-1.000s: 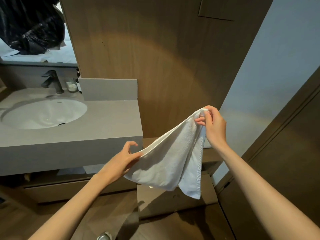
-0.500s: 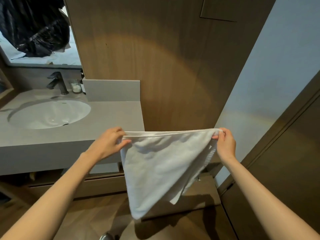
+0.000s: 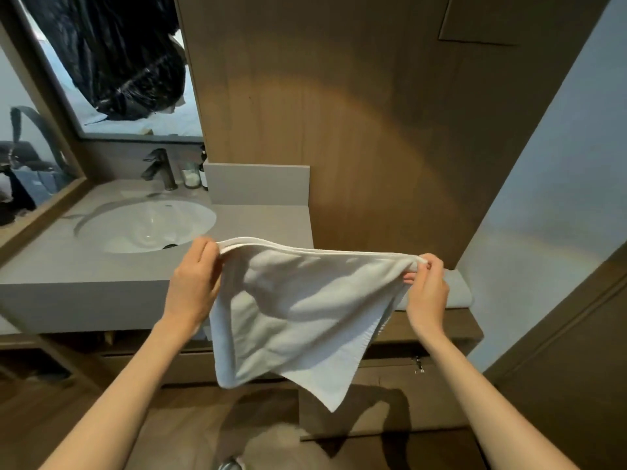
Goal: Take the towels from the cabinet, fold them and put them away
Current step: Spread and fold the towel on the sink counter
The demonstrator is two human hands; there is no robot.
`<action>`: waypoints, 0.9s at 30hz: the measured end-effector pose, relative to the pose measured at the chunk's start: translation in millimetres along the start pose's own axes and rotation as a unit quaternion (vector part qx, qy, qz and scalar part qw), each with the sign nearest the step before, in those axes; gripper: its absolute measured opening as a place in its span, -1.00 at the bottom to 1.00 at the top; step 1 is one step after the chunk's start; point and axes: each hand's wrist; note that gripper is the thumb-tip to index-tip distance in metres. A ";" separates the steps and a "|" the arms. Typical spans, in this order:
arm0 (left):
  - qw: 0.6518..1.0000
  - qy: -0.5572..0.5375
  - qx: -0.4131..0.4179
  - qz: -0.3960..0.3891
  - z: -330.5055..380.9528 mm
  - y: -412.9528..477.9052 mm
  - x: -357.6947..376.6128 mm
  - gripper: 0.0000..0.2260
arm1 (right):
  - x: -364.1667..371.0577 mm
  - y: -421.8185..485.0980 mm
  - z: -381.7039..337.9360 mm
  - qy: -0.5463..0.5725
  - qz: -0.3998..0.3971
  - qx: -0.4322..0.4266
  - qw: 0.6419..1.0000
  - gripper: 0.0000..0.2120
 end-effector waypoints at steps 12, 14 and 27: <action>0.984 0.124 -0.040 -0.124 -92.2 11.6 12.5 -0.74 | 71.9 15.4 -2.4 -0.221 -0.135 -0.082 0.963 -0.89; 0.976 0.147 -0.071 -0.146 -101.9 19.2 15.2 -0.75 | 87.4 23.7 -2.8 -0.255 -0.135 -0.075 0.954 -0.89; 0.953 0.076 -0.026 -0.291 -230.9 107.1 38.8 -0.73 | 213.2 102.9 -47.7 -0.056 -0.067 0.021 0.996 -0.79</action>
Point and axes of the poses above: each hand's wrist, its own y-axis towards the middle knuckle, its own x-axis out of the palm, z = x × y, and after that the axes turned 1 degree about -z, right-handed
